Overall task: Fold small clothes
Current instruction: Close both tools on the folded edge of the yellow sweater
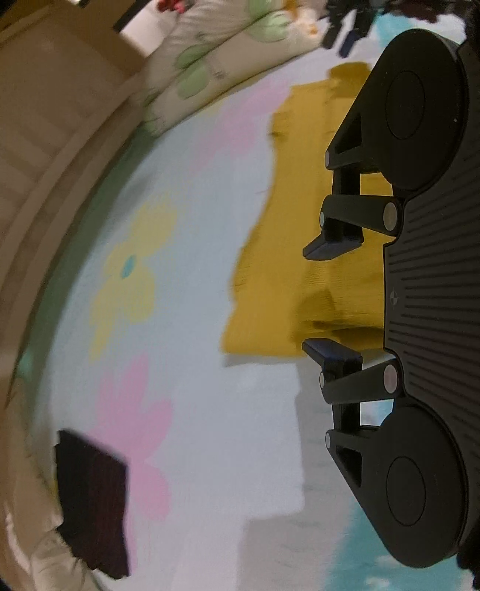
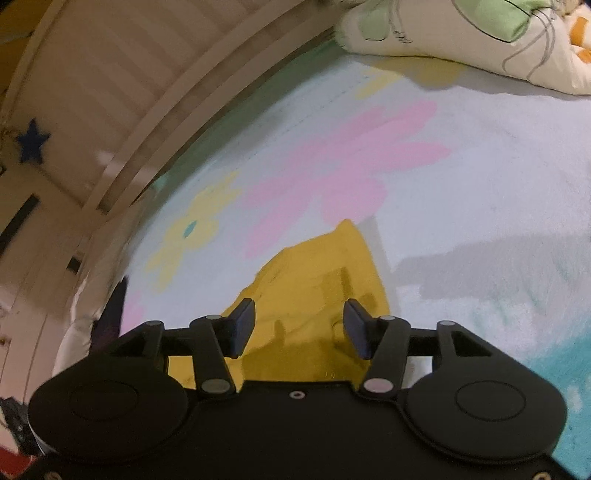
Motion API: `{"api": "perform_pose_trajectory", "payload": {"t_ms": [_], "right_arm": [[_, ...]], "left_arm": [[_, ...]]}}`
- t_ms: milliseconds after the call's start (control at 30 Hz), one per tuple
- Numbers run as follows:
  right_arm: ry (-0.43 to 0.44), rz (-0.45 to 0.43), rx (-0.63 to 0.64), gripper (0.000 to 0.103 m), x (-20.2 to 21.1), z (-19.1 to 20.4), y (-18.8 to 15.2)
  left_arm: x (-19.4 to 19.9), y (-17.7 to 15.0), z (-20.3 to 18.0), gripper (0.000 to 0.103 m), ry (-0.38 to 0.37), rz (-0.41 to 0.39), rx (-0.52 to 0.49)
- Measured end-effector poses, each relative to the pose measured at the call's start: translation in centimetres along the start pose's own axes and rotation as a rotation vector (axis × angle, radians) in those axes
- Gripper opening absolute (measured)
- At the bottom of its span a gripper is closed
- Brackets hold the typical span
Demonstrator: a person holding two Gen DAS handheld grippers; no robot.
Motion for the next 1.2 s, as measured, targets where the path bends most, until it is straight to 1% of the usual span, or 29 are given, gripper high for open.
{"api": "perform_pose_trajectory", "payload": {"t_ms": [67,200,300,433,467,500,533,567,633,833,967,1033,1067,1100,1167,1200], "right_arm": [[-0.006,0.031,0.012,0.061,0.3,-0.1,-0.4],[-0.012,0.080,0.015,0.061,0.1,-0.3,-1.2],[-0.041,0.110,0.041,0.061,-0.6,0.1,-1.8],[-0.057,0.121,0.065,0.060,-1.3,0.5,-2.0],[-0.059,0.123,0.069,0.056,-1.5,0.6,-2.0],[-0.059,0.124,0.070,0.050,-1.7,0.6,-1.9],[-0.052,0.122,0.061,0.031,-1.7,0.5,-1.9],[-0.040,0.113,0.040,0.021,-1.7,0.4,-1.8],[-0.012,0.093,-0.001,0.021,-1.7,0.3,-1.6],[0.053,0.030,-0.074,0.021,-1.7,0.5,-0.3],[0.083,-0.006,-0.119,0.021,-1.7,0.3,0.5],[0.094,0.005,-0.127,0.021,-1.9,0.3,0.7],[0.098,0.026,-0.120,0.026,-2.1,0.3,0.8],[0.103,0.058,-0.107,0.027,-2.3,0.5,0.8],[0.118,0.116,-0.078,0.027,-2.3,0.9,0.6],[0.112,0.138,-0.054,0.027,-2.2,1.2,0.4]], "left_arm": [[-0.2,-0.9,-0.2,0.045,-0.005,0.048,-0.021],[-0.9,-1.6,-0.5,0.045,-0.012,0.098,-0.037],[-1.3,-1.5,-0.6,0.045,-0.018,0.110,-0.030],[-1.8,-1.3,-0.6,0.044,-0.041,0.117,-0.013],[-1.9,-1.2,-0.5,0.043,-0.046,0.116,-0.003],[-2.0,-1.1,-0.5,0.038,-0.054,0.113,0.010],[-2.1,-0.9,-0.4,0.032,-0.063,0.109,0.026],[-2.1,-0.7,-0.4,0.031,-0.071,0.103,0.038],[-2.0,-0.3,-0.4,0.031,-0.086,0.087,0.056],[-1.7,1.1,-0.5,0.031,-0.107,0.037,0.114],[-2.2,1.6,-0.3,0.031,-0.127,0.029,0.148],[-2.3,1.7,-0.2,0.031,-0.134,0.025,0.164],[-2.3,1.8,-0.2,0.031,-0.142,0.026,0.170],[-2.3,1.8,-0.2,0.031,-0.151,0.025,0.175],[-2.4,1.7,-0.3,0.031,-0.163,0.030,0.174],[-2.5,1.7,-0.4,0.031,-0.161,0.035,0.172]]}}
Point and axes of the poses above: each gripper's, at about its wrist camera, not at the fingertips, and x roughly against the way its jaws point, z to its left, y to its top, the point moved 1 cm from there along -x, roughly the way its jaws point, and after that the axes turned 1 degree about x, right-handed, at the moved point
